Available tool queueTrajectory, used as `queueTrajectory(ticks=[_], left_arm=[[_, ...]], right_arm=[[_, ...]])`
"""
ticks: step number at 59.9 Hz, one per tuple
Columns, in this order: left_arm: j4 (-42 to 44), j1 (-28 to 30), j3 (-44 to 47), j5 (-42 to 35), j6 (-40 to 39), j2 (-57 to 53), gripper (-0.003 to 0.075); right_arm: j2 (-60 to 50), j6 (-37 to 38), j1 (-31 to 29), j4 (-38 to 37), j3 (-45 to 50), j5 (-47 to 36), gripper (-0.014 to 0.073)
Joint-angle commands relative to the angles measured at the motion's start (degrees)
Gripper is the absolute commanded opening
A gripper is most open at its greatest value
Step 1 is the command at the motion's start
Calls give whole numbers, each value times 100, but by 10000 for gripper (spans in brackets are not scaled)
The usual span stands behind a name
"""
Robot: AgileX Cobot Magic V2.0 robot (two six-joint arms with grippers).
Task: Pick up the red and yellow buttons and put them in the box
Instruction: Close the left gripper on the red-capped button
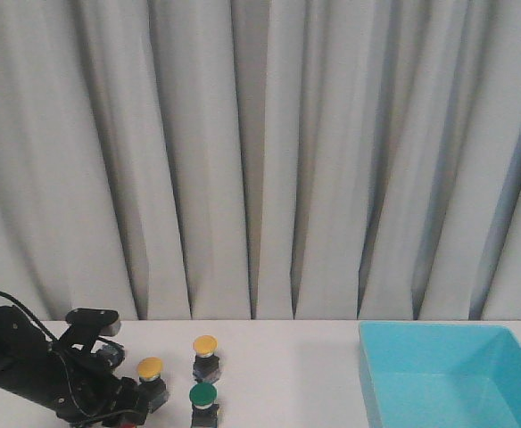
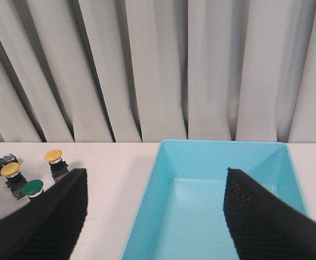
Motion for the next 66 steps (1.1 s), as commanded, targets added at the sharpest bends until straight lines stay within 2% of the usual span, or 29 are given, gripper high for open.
queueTrajectory(ticks=[1,24,32,43,59,66], left_arm=[[-134,-26,-176,-118,-56,-195,429],[-134,-26,-176,-190,-51,-70,428],[-134,-26,-176,-190,-51,-70,398],[-134,-26,-176,-172,-51,-70,277],[-134,-26,-201,-89,-45,-81,-1],[-134,-26,-288,72,-37,-88,-8]], right_arm=[[64,-19,-38,43,-186,-377,506],[64,60,-38,43,-186,-387,506],[64,59,-38,43,-186,-393,506],[64,59,-38,43,-186,-393,506],[64,59,-38,43,-186,-399,506],[64,36,-38,37,-186,-399,506]])
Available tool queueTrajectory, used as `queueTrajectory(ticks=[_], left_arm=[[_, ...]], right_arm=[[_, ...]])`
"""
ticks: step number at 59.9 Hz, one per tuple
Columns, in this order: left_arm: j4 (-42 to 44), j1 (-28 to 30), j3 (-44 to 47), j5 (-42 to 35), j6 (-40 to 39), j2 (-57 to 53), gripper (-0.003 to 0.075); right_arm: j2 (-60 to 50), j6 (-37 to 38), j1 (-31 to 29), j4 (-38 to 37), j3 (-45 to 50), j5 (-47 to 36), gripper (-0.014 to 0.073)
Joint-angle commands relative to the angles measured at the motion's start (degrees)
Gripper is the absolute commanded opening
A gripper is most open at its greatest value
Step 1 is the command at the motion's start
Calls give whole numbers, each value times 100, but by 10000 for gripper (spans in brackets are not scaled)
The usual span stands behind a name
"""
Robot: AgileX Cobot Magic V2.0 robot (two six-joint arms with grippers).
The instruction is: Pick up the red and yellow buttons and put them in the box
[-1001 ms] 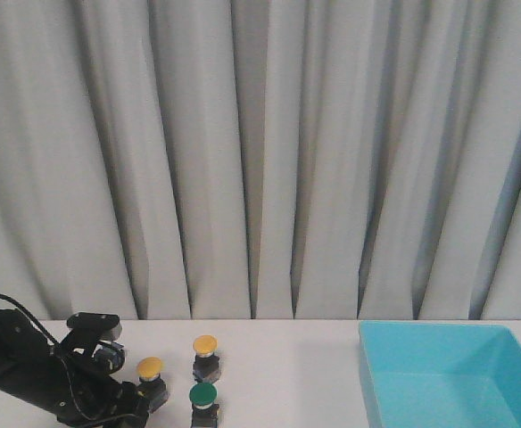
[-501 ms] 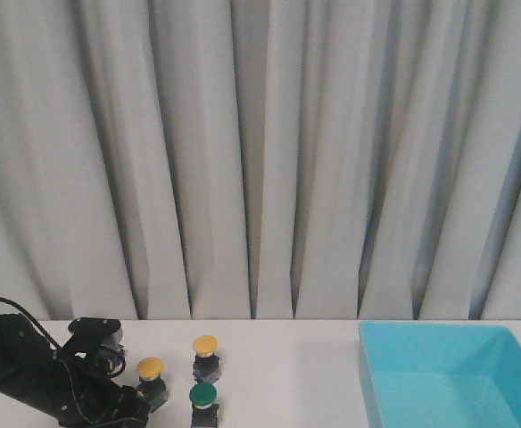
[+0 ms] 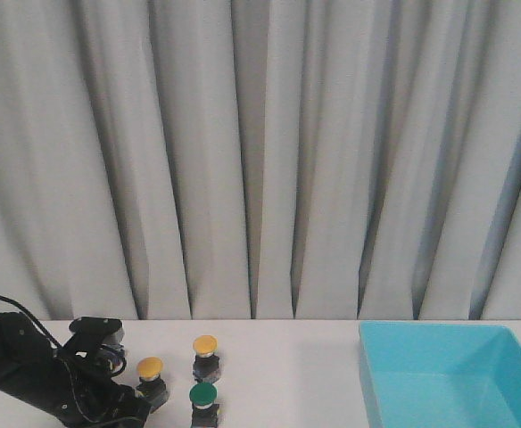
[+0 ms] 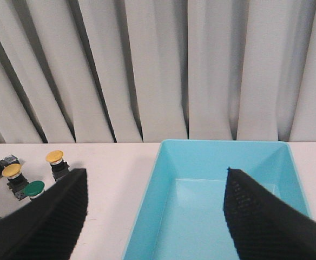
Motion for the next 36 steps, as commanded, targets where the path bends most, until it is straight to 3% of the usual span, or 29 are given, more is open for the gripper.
queueTrajectory(ticks=[1,18,36], left_arm=[[-140,-26,-252,78,-37,-288,-8],[-216,-26,-774,799,-60,-602,-7],[-1107,-26,-1799,1918,-191,-1328,-7]], right_arm=[[64,-31,-38,37,-186,-399,506],[240,-342,-38,37,-466,-216,506],[1614,-1512,-38,358,-2024,970,506]])
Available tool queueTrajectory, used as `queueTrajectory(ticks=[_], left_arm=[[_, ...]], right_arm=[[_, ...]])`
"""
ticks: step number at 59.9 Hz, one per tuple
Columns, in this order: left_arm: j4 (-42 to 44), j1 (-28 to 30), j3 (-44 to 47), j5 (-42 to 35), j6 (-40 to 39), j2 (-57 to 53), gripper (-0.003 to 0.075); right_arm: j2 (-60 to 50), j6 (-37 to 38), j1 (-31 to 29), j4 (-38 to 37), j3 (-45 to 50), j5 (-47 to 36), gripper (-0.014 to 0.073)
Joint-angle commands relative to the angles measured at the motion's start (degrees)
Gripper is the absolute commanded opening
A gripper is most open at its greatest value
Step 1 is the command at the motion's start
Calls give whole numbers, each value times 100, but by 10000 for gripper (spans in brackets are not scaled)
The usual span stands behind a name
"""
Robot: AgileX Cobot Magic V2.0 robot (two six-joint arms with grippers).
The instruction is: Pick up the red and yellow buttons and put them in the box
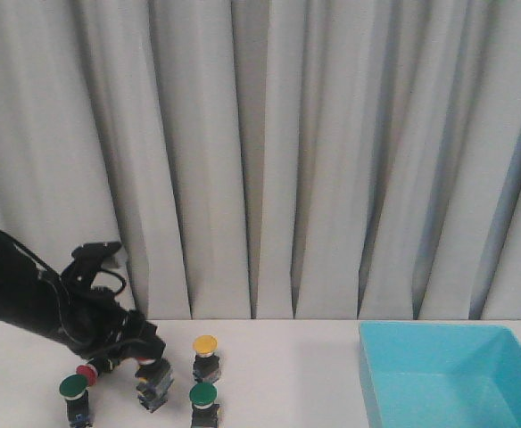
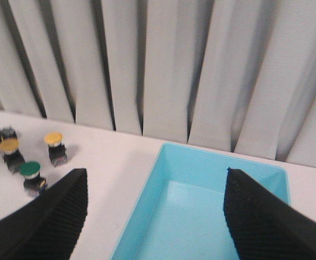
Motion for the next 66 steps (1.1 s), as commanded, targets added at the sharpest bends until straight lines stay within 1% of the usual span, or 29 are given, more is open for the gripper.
queueTrajectory(ticks=[1,6,11,13,18,22,25,32,35,40,44,51,66], left_arm=[[-754,-26,-557,374,-61,-580,-7],[-1146,-26,-914,709,-55,-725,-6],[-1520,-26,-1213,993,-50,-837,-6],[-1685,-26,-1342,1136,-50,-868,-6],[-2131,-26,-1632,1477,-50,-904,-6],[-2407,-26,-1794,1682,-32,-917,-6],[-2657,-26,-1904,1817,-32,-922,-6],[-3145,-26,-1966,2060,-32,-922,-6],[-3230,-26,-1966,2054,-32,-922,-6],[-3228,-32,-1966,2049,-32,-922,-6],[-3228,-32,-1966,2058,-32,-922,-6],[-3228,-90,-1966,2057,-43,-922,-6],[-3233,-155,-1966,2057,-75,-922,-6]], right_arm=[[526,-568,-38,351,-617,70,506],[959,-1248,-38,1006,-957,392,506],[1437,-2036,-38,1915,-1228,820,506],[1568,-2304,-38,2119,-1278,984,506],[1875,-3093,-33,2914,-1379,1465,506],[2012,-3704,-33,3345,-1393,1665,506],[2057,-4029,-33,3589,-1393,1724,506],[2074,-4950,-33,4308,-1393,1871,506],[2074,-5352,-33,4612,-1393,1949,506],[2074,-5727,-3,4984,-1393,1989,506],[2087,-5958,114,5165,-1393,1837,506],[2188,-6430,663,5380,-1393,1257,506],[2675,-7092,2032,5395,-1415,-625,510]])
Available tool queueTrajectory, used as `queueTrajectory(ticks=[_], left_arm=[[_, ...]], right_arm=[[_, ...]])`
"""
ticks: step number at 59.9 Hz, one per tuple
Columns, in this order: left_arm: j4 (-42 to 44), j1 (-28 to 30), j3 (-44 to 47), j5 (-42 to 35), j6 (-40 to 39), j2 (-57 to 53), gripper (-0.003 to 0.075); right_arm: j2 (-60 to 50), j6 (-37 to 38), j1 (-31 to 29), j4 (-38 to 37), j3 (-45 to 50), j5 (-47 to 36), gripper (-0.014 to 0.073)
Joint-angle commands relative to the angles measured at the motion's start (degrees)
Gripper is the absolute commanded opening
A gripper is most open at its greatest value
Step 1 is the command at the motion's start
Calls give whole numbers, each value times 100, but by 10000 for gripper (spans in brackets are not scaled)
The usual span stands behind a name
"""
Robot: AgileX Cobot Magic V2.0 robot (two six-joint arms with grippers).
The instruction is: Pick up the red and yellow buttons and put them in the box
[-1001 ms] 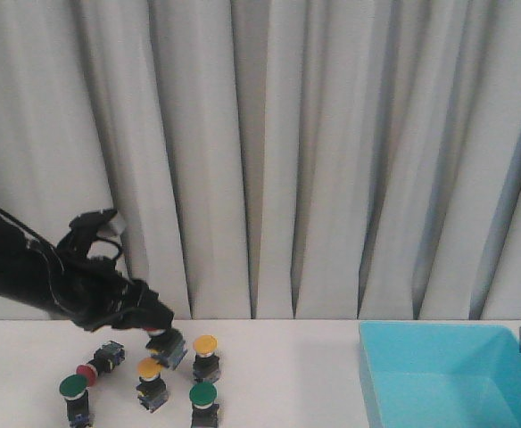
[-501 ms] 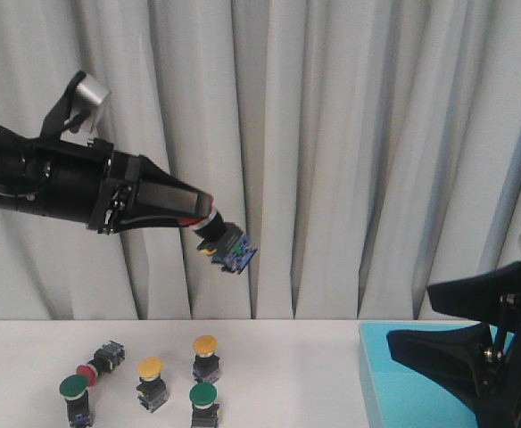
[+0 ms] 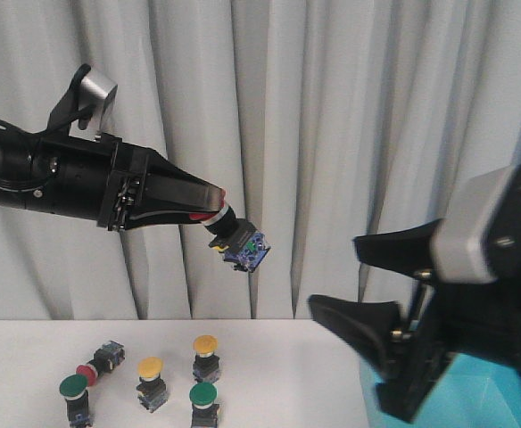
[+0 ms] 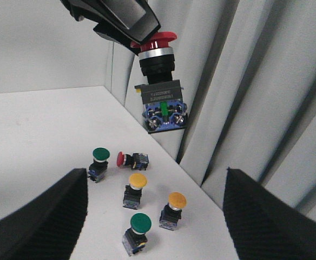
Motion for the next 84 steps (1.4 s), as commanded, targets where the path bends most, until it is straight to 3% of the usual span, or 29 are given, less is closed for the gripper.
queueTrajectory(ticks=[1,13,35,57,68,84], left_arm=[[-509,-31,-177,69,-62,-270,-6],[-509,-31,-177,69,-117,-270,-6],[-503,-31,-177,69,-130,-270,-6],[-503,-31,-177,69,-152,-270,-6],[-503,-31,-177,63,-152,-270,-6],[-498,-31,-177,35,-146,-264,-6]], right_arm=[[126,-313,446,262,-228,-849,510],[675,-381,1012,222,-669,-1511,510],[1526,-332,1068,178,-1551,-1301,510],[1914,-347,1068,139,-1777,-1287,487],[1914,-347,1068,138,-1777,-1299,357],[1914,-380,1068,112,-1777,-1299,88]])
